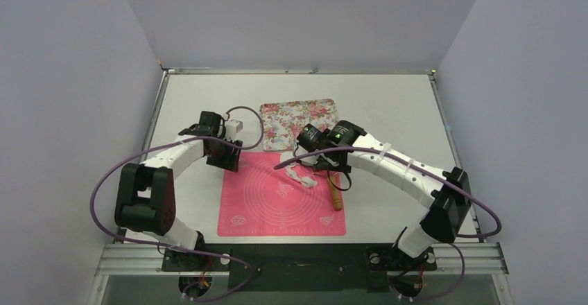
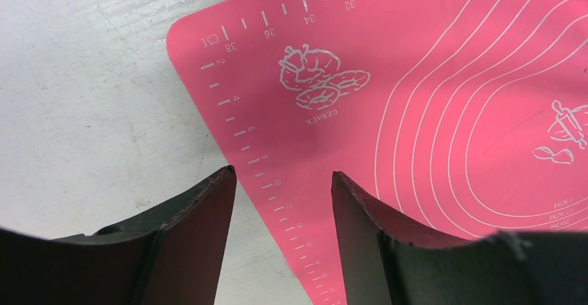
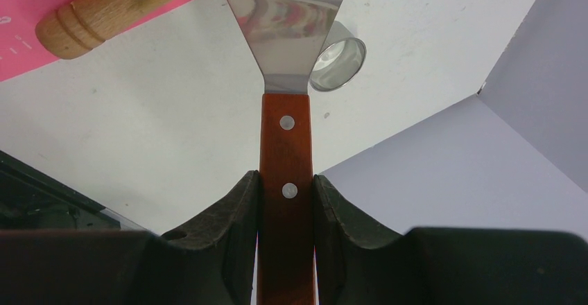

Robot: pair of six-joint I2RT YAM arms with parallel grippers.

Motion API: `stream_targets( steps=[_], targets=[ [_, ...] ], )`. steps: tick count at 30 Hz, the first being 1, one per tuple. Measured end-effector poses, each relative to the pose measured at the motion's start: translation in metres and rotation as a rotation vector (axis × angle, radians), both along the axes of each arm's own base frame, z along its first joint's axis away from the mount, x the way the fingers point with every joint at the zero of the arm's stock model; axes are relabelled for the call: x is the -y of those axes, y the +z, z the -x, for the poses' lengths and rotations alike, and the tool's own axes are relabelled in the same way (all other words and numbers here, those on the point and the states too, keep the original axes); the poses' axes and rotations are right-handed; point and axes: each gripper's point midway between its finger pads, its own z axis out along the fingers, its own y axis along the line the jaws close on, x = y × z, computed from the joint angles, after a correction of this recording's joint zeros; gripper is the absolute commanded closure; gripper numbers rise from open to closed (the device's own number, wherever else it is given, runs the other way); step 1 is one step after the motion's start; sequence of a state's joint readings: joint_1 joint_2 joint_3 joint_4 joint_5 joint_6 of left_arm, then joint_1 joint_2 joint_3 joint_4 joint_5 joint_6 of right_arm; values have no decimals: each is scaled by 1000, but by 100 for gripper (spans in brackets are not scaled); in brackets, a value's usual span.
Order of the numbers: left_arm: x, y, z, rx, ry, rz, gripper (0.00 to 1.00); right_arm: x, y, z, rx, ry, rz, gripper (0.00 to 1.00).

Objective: Roll out the dumpling wrappers from the dough
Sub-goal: Scoop the dumpling wrapper from the work surface.

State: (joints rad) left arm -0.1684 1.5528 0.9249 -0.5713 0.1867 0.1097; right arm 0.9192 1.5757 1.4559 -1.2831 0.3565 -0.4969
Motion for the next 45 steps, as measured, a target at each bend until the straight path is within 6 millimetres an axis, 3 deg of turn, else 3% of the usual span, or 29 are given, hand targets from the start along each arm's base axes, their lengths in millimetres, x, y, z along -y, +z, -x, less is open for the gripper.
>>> stream_targets(
  steps=[7, 16, 23, 45],
  targets=[
    [0, 0, 0, 0, 0, 0, 49, 2, 3, 7, -11, 4, 15, 100],
    [0, 0, 0, 0, 0, 0, 49, -4, -1, -4, 15, -54, -61, 100],
    [0, 0, 0, 0, 0, 0, 49, 3, -5, -8, 15, -106, -70, 100],
    [0, 0, 0, 1, 0, 1, 49, 1, -11, 21, -8, -94, -38, 100]
  ],
)
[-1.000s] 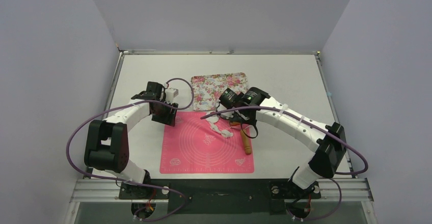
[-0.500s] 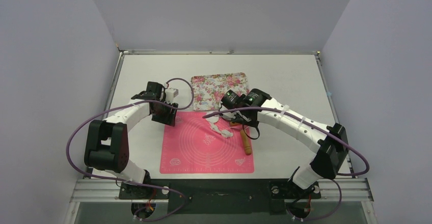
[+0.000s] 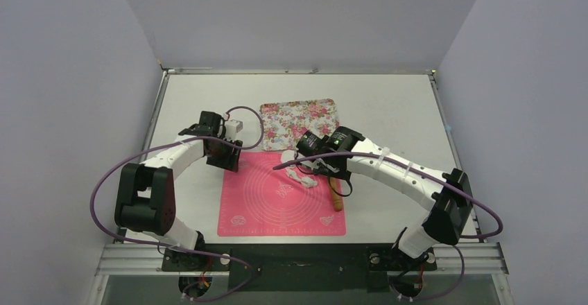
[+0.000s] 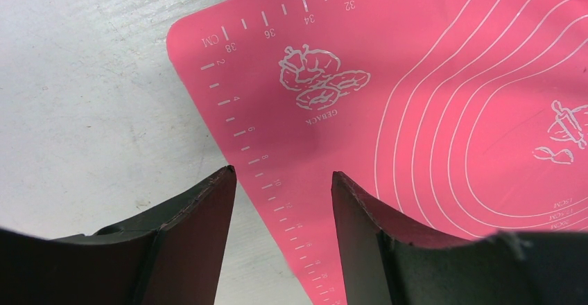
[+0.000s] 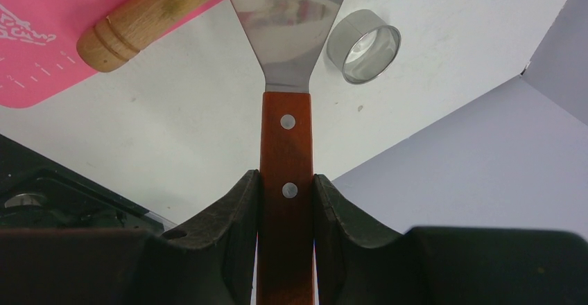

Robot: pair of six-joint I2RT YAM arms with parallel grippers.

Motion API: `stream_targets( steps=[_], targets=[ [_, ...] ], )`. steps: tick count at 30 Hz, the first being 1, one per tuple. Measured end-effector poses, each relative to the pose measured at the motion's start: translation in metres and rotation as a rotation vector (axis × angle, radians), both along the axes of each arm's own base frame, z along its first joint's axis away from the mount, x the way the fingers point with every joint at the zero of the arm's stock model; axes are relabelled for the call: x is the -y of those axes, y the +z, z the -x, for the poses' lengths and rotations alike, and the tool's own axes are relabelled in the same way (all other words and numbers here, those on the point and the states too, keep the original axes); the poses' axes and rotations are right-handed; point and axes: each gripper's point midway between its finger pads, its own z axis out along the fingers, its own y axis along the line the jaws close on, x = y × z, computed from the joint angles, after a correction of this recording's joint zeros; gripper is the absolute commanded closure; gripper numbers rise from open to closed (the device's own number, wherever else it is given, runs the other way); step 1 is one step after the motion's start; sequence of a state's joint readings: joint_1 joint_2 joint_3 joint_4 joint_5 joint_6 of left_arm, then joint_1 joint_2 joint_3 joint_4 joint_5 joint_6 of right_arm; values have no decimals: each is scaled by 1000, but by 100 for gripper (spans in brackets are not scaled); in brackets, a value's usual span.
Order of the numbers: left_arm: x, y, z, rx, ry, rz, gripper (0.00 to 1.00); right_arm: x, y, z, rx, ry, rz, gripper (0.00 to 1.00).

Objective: Roll out the dumpling wrappers from the dough
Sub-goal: Scoop the dumpling wrapper from the work surface.

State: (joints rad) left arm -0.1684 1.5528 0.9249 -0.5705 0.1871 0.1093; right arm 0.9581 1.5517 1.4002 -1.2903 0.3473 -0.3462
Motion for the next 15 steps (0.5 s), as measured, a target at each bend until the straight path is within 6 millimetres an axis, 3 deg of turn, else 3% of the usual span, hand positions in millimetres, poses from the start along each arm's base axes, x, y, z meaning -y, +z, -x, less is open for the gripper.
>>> stream_targets(
  steps=[9, 15],
  targets=[
    [0, 0, 0, -1, 0, 0, 49, 9, 6, 8, -25, -1, 12, 100],
    [0, 0, 0, -2, 0, 0, 49, 13, 6, 4, -26, -28, 4, 100]
  ],
)
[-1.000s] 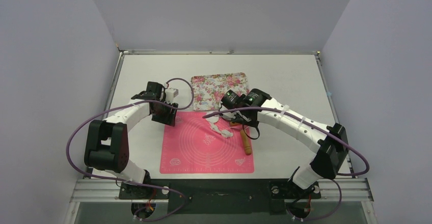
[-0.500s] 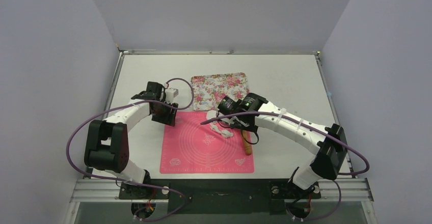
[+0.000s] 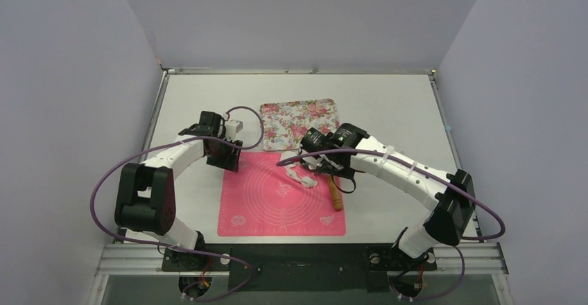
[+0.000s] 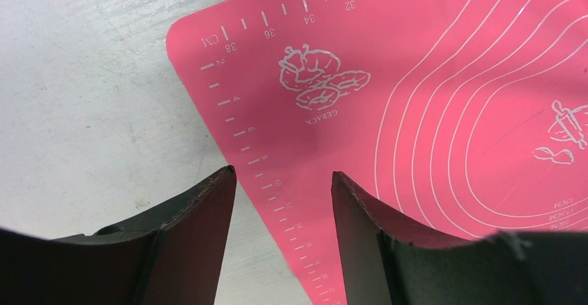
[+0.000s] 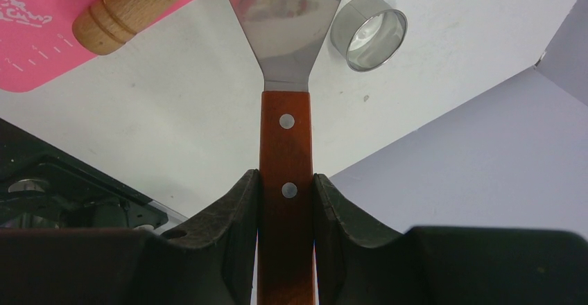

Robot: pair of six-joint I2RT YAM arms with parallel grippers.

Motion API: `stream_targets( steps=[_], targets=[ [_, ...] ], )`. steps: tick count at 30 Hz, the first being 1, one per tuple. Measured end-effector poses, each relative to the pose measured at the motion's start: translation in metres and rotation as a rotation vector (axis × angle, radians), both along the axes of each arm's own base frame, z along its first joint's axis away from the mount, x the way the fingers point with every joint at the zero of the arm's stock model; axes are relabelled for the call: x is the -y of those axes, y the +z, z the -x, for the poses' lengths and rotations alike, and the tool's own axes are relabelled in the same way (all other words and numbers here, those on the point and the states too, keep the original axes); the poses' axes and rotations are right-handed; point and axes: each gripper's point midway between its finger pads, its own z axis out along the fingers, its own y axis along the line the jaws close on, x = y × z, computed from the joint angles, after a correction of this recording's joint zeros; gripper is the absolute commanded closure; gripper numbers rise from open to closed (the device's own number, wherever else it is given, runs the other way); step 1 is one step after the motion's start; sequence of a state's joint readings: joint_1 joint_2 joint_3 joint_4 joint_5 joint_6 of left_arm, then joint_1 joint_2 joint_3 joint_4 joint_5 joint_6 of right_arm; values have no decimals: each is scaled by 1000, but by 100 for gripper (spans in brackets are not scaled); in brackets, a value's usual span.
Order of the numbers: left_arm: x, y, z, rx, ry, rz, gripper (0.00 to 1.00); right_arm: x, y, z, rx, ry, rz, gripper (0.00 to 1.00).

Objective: Roll out the dumpling wrappers from the dough
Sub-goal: Scoop the dumpling wrapper from the work surface.

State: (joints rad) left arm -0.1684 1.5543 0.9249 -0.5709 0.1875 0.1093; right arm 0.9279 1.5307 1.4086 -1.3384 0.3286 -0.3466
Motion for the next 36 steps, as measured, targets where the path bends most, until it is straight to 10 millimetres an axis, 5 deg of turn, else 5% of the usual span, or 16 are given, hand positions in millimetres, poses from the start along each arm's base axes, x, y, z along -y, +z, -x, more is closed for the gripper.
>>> stream_targets(
  steps=[19, 30, 36],
  targets=[
    [0, 0, 0, 0, 1, 0, 49, -20, -5, -1, 25, 67, 51, 100],
    [0, 0, -1, 3, 0, 1, 48, -53, 5, 15, 70, 135, -196, 100],
    [0, 0, -1, 3, 0, 2, 49, -50, -1, 22, 70, 104, -275, 100]
  ],
)
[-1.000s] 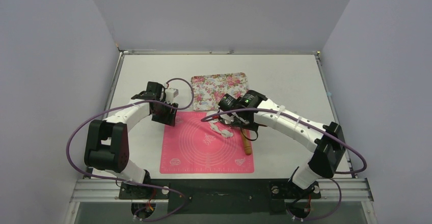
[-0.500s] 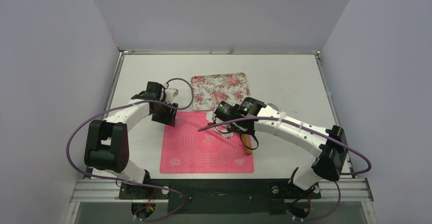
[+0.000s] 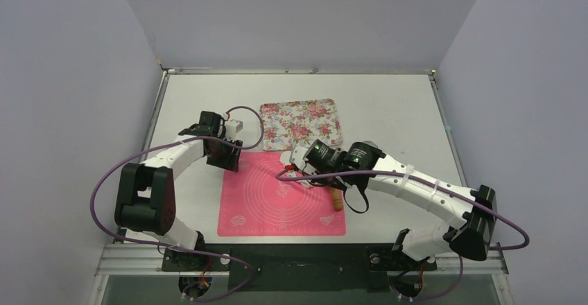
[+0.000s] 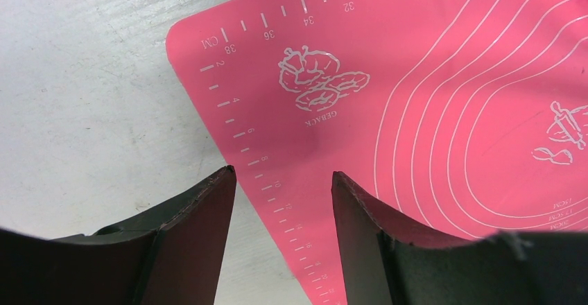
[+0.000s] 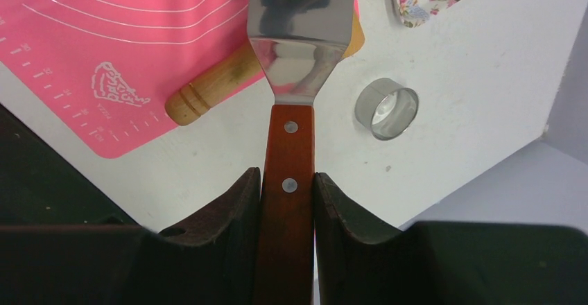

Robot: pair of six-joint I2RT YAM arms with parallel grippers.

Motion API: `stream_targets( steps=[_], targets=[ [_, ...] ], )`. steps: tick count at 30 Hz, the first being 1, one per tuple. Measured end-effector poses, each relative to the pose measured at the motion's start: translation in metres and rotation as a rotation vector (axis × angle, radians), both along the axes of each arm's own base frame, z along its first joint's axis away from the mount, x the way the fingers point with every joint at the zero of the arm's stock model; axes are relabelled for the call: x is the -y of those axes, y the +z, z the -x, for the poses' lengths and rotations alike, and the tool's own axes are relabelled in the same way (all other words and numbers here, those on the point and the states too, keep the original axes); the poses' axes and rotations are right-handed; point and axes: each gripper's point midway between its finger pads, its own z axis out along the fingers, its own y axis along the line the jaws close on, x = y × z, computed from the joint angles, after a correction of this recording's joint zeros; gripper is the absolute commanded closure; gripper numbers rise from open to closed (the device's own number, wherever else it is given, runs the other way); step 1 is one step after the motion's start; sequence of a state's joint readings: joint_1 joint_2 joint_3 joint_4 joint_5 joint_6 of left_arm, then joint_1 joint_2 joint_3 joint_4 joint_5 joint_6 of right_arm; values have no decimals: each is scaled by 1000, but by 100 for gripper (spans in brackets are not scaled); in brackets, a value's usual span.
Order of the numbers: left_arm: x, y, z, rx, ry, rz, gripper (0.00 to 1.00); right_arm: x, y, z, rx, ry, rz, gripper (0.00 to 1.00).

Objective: Roll out the dumpling wrappers from the dough
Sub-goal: Scoop the dumpling wrapper from the work surface.

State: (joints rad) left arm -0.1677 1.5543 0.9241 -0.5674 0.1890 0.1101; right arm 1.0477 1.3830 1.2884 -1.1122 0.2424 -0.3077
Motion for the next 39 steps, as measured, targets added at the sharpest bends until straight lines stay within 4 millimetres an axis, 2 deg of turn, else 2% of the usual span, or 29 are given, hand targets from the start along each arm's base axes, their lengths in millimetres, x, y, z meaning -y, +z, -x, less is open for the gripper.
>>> stream_targets(
  steps=[7, 12, 16, 22, 31, 39],
  targets=[
    [1, 0, 0, -2, -2, 6, 49, 17, -18, 4, -132, -167, -139, 100],
    [1, 0, 1, -2, -2, 8, 48, 13, -23, 3, -245, -291, -208, 100],
    [2, 0, 1, -2, -3, 9, 49, 11, -23, 14, -303, -344, -232, 100],
    [3, 0, 1, -3, -6, 15, 49, 8, -22, 26, -362, -362, -258, 100],
    [4, 0, 1, -3, -9, 16, 49, 11, -39, 36, -460, -329, -172, 100],
    [4, 0, 1, -3, -11, 16, 49, 8, -31, 28, -447, -312, -197, 100]
  ],
)
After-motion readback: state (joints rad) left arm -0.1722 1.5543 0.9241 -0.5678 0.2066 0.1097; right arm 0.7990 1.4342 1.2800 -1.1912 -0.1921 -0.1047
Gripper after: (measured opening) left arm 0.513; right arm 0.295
